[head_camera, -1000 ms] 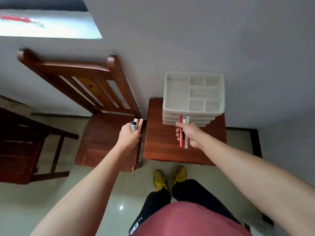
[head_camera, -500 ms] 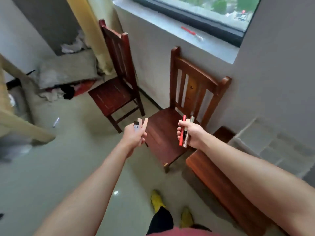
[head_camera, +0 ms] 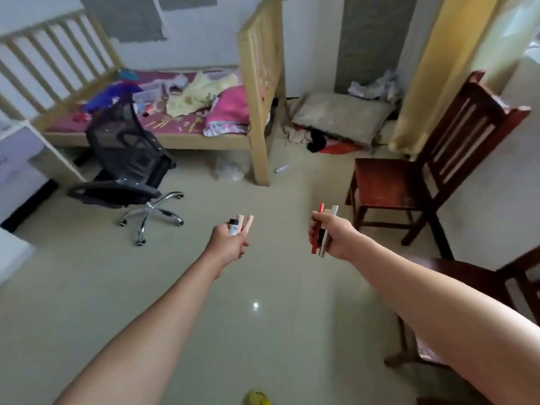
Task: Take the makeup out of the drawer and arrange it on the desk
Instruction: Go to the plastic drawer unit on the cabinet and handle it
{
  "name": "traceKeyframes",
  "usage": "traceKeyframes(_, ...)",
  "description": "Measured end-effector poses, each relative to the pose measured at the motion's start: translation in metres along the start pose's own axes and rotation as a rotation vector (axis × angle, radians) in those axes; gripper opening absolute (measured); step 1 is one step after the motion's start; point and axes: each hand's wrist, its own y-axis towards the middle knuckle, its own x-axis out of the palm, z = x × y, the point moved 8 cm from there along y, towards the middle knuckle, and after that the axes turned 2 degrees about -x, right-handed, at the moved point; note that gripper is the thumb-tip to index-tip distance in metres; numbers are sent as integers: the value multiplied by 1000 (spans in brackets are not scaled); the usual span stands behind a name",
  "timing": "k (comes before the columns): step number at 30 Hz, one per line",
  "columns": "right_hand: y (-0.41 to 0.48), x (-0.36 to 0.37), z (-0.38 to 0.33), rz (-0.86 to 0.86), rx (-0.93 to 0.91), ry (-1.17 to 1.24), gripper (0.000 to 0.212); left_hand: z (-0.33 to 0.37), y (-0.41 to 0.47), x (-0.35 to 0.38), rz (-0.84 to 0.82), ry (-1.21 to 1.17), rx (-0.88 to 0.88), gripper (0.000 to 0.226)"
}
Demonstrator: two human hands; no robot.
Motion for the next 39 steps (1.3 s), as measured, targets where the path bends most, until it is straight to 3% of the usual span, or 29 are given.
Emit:
traceKeyframes(5, 40, 183, 34, -170, 41, -161, 17, -39, 24, -178, 208, 15, -50, 9)
traceKeyframes(12, 69, 385, 89, -361, 133, -320, 18, -95, 35, -358, 453, -99, -140, 9)
traceKeyframes(21, 165, 619, 146, -538, 225, -478, 14, -164, 102, -529, 665, -313, -243, 9)
traceKeyframes(29, 229, 849, 174, -672, 327, -544, 14, -180, 165, -700, 839, -514, -255, 6)
traceKeyframes(39, 274, 1079, 281, -790, 413, -673, 15, -265, 220, -892, 983, -621, -322, 7)
